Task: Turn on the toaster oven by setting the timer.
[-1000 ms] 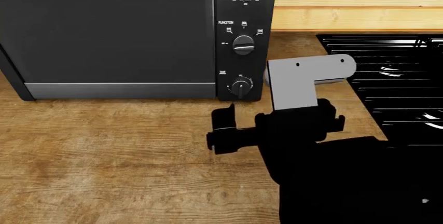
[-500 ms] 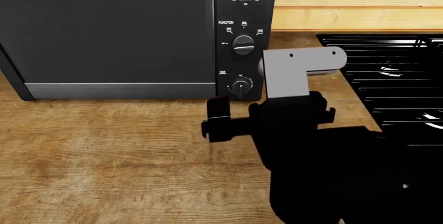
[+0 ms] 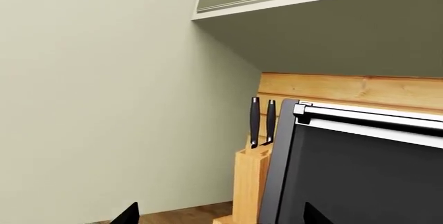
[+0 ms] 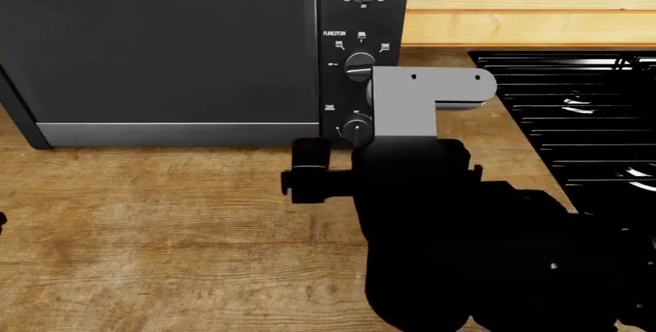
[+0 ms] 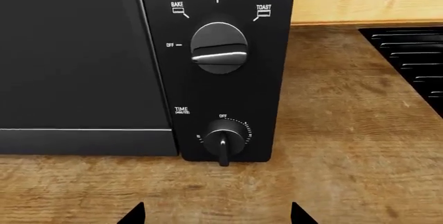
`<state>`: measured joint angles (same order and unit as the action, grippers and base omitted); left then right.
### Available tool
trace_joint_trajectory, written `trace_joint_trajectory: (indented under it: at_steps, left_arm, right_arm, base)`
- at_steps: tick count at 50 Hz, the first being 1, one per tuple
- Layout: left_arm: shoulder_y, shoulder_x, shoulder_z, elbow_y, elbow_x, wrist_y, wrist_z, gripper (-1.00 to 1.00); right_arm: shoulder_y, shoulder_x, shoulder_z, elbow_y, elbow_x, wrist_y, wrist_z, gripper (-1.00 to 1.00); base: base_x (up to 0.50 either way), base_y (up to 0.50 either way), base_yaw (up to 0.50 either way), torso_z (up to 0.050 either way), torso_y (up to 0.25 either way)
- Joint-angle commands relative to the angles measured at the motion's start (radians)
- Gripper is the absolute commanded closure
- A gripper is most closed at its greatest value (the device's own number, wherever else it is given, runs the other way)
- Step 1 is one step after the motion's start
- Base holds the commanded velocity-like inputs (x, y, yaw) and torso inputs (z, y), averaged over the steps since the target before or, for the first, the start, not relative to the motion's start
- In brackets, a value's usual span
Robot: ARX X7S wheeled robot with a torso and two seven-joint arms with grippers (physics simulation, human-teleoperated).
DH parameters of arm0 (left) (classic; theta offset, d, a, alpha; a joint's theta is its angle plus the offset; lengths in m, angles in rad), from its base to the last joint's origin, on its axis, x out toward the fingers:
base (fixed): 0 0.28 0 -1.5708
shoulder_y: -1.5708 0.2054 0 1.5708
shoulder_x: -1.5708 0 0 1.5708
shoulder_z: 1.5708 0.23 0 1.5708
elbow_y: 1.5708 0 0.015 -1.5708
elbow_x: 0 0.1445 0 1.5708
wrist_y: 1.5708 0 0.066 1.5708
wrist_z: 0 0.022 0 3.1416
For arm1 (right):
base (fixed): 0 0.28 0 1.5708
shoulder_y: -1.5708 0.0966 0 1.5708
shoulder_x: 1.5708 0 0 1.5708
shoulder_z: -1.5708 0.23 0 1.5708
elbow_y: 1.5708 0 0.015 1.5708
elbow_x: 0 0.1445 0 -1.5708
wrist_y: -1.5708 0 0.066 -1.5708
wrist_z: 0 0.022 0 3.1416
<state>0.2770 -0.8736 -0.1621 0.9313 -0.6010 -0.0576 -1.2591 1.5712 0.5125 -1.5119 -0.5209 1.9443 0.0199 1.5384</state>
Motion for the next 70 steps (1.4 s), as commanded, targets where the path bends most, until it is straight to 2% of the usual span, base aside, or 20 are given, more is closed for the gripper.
trace_joint_trajectory:
  at_steps: [1,24,43,70]
  left_arm:
    - [-0.028,0.006,0.026,-0.012,0.0,-0.009,0.008,-1.0]
    - [0.007,0.023,0.011,-0.017,0.009,0.025,0.034,-1.0]
    - [-0.008,0.028,0.017,-0.025,0.005,0.018,0.039,-1.0]
    - [-0.01,0.039,0.023,-0.031,0.012,0.017,0.05,-1.0]
  right_arm:
    - [0.048,-0.039,-0.078,0.024,0.034,-0.079,0.018,-1.0]
    - [0.121,-0.081,-0.175,0.096,0.055,-0.101,0.006,-1.0]
    - [0.13,-0.108,-0.174,0.14,0.121,-0.088,-0.069,-1.0]
    - [0.118,-0.116,-0.203,0.209,0.116,-0.078,-0.109,-1.0]
  base:
    - [0.0,0.0,0.0,0.0,0.0]
    - [0.0,0.0,0.0,0.0,0.0]
    - [0.0,0.0,0.0,0.0,0.0]
    - [0.0,0.0,0.0,0.0,0.0]
